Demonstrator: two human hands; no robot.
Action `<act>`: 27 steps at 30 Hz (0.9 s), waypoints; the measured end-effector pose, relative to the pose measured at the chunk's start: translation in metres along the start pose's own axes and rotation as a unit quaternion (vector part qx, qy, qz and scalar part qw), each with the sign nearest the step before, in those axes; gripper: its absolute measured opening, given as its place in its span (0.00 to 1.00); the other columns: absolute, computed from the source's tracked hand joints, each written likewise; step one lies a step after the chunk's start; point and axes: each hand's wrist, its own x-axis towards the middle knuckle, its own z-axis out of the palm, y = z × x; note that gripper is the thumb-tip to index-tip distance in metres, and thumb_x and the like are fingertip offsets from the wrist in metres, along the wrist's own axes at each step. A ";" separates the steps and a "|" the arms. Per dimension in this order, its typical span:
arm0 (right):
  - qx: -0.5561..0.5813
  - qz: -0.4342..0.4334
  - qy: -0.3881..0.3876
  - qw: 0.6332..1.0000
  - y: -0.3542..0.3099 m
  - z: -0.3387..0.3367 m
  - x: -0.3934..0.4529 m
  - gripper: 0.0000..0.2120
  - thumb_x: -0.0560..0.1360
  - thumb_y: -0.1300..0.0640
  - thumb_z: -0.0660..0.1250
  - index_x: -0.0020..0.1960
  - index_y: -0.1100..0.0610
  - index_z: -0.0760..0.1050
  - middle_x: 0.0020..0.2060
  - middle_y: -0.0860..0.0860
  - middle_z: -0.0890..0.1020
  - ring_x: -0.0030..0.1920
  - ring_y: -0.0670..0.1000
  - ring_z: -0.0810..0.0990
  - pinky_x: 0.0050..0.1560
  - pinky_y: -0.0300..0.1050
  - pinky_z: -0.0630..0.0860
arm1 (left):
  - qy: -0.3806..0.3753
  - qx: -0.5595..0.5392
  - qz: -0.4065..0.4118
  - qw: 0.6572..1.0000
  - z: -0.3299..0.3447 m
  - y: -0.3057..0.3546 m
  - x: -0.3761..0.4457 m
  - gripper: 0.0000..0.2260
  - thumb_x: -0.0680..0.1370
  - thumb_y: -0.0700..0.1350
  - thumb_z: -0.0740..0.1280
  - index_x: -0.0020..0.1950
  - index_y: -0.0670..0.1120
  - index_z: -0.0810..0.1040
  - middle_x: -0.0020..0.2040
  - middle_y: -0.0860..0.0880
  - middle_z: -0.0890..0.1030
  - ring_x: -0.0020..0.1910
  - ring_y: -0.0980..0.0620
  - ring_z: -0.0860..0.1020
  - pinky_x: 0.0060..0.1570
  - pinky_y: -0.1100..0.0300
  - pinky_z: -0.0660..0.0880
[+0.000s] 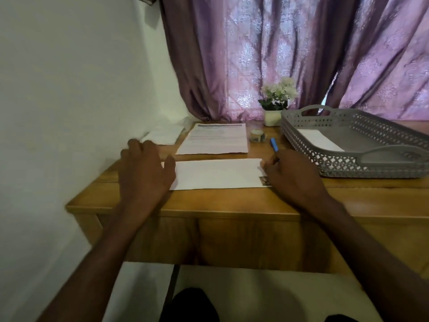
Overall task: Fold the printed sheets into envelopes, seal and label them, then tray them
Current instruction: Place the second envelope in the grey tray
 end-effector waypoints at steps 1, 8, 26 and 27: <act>-0.018 -0.004 0.002 1.000 0.001 0.002 0.000 0.16 0.81 0.43 0.63 0.43 0.53 0.79 0.36 0.50 0.80 0.38 0.48 0.78 0.40 0.47 0.76 | -0.028 0.037 -0.037 0.998 -0.004 -0.007 -0.006 0.26 0.82 0.61 0.63 0.69 0.42 0.73 0.70 0.39 0.71 0.66 0.39 0.72 0.62 0.45 0.74; -0.061 -0.033 -0.028 0.997 -0.003 0.000 -0.005 0.17 0.80 0.39 0.62 0.43 0.51 0.76 0.43 0.49 0.75 0.41 0.49 0.76 0.42 0.49 0.74 | -0.122 -0.036 -0.078 0.989 0.002 -0.031 -0.019 0.33 0.78 0.72 0.58 0.56 0.42 0.81 0.64 0.38 0.79 0.63 0.39 0.77 0.63 0.41 0.76; -0.095 -0.020 -0.018 0.995 0.000 0.007 0.001 0.16 0.80 0.41 0.62 0.53 0.53 0.75 0.53 0.54 0.81 0.50 0.53 0.80 0.52 0.53 0.79 | -0.068 -0.366 -0.161 0.914 -0.037 -0.013 -0.020 0.17 0.78 0.40 0.75 0.66 0.44 0.81 0.64 0.46 0.81 0.58 0.49 0.78 0.60 0.54 0.77; -0.104 -0.037 0.011 0.994 -0.001 0.007 0.003 0.18 0.80 0.42 0.62 0.59 0.55 0.75 0.57 0.57 0.79 0.54 0.56 0.79 0.55 0.54 0.78 | -0.051 -0.404 -0.169 0.897 -0.040 -0.011 -0.020 0.17 0.77 0.39 0.75 0.66 0.44 0.82 0.63 0.45 0.82 0.57 0.48 0.80 0.61 0.51 0.79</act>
